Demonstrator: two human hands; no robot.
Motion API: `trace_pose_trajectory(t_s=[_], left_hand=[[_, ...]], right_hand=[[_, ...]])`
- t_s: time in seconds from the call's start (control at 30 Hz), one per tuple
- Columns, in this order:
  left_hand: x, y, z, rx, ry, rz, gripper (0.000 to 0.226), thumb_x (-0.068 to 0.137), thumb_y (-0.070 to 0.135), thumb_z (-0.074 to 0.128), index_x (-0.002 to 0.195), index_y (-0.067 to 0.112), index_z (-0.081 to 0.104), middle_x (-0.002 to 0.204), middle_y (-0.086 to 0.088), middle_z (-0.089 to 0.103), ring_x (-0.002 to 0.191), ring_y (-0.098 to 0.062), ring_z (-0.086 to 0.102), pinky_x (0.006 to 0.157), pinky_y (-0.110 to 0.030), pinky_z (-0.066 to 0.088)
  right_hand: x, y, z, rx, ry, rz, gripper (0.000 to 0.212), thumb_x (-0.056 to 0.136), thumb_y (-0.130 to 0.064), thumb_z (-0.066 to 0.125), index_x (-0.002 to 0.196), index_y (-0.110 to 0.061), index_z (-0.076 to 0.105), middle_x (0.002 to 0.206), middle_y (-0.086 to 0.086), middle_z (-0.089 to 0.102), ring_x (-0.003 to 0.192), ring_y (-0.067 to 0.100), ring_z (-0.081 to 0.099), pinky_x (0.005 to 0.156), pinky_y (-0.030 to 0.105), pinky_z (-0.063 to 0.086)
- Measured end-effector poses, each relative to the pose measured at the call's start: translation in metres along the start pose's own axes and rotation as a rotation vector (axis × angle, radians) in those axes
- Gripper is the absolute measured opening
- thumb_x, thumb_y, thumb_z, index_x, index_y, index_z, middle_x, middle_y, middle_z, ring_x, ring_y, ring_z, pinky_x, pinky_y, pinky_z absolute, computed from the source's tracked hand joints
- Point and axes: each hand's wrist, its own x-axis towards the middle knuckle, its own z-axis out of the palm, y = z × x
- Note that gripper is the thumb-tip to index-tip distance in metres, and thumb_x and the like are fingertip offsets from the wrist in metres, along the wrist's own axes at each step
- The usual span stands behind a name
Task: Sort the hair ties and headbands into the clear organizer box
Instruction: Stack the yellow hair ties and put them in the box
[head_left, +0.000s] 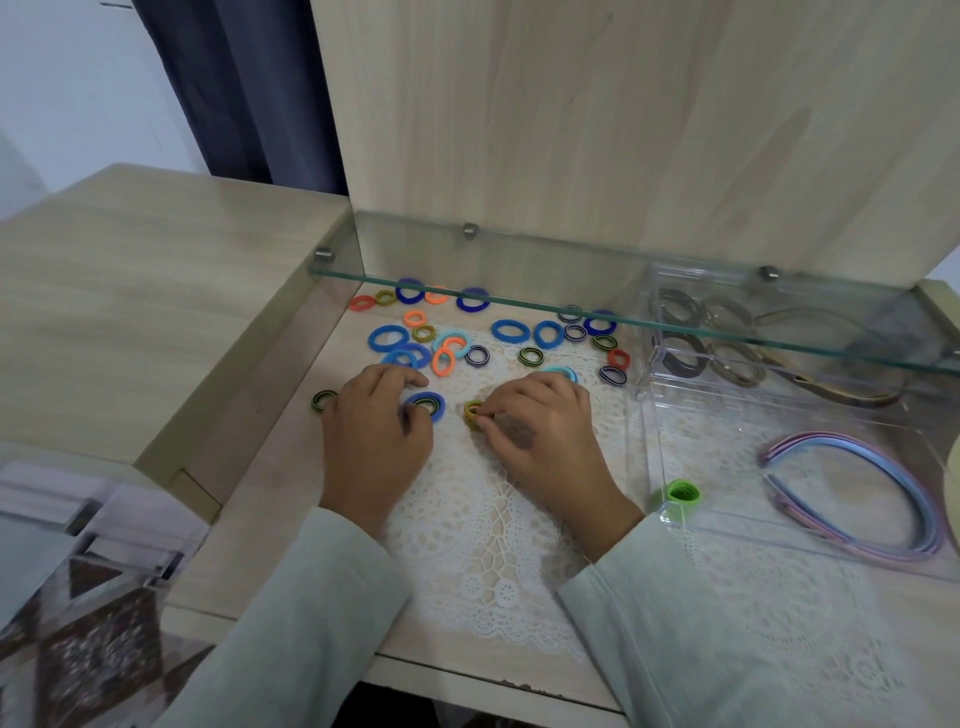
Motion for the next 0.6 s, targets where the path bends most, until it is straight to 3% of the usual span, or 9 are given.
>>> trace_pose_trajectory(t_s=[0.33,0.5,0.6], left_hand=[[-0.001,0.000,0.000,-0.027,0.003,-0.013,0.025,0.073,0.018,0.050,0.094,0.021,0.065,0.104,0.003,0.064,0.096,-0.020,0.062,0.078,-0.046,0.051],[0.003,-0.002,0.001,-0.158,0.014,-0.125,0.024,0.080,0.009,0.057,0.097,0.023,0.066,0.109,0.004,0.061,0.099,-0.017,0.060,0.082,-0.040,0.051],[0.010,-0.002,-0.001,-0.219,0.031,-0.205,0.025,0.082,0.006,0.059,0.097,0.025,0.066,0.108,0.008,0.061,0.099,-0.014,0.059,0.086,-0.037,0.050]], right_hand=[[0.000,-0.003,-0.001,-0.054,-0.018,-0.010,0.017,0.083,-0.042,0.061,0.090,-0.031,0.071,0.098,-0.019,0.064,0.102,0.008,0.048,0.094,0.035,0.030],[0.002,-0.005,-0.004,-0.015,0.087,0.106,0.018,0.083,-0.040,0.059,0.091,-0.029,0.071,0.105,-0.015,0.061,0.107,0.008,0.046,0.092,0.029,0.029],[0.006,0.002,-0.005,-0.055,0.170,0.161,0.019,0.084,-0.031,0.058,0.095,-0.023,0.070,0.105,-0.008,0.062,0.105,0.014,0.050,0.091,0.036,0.037]])
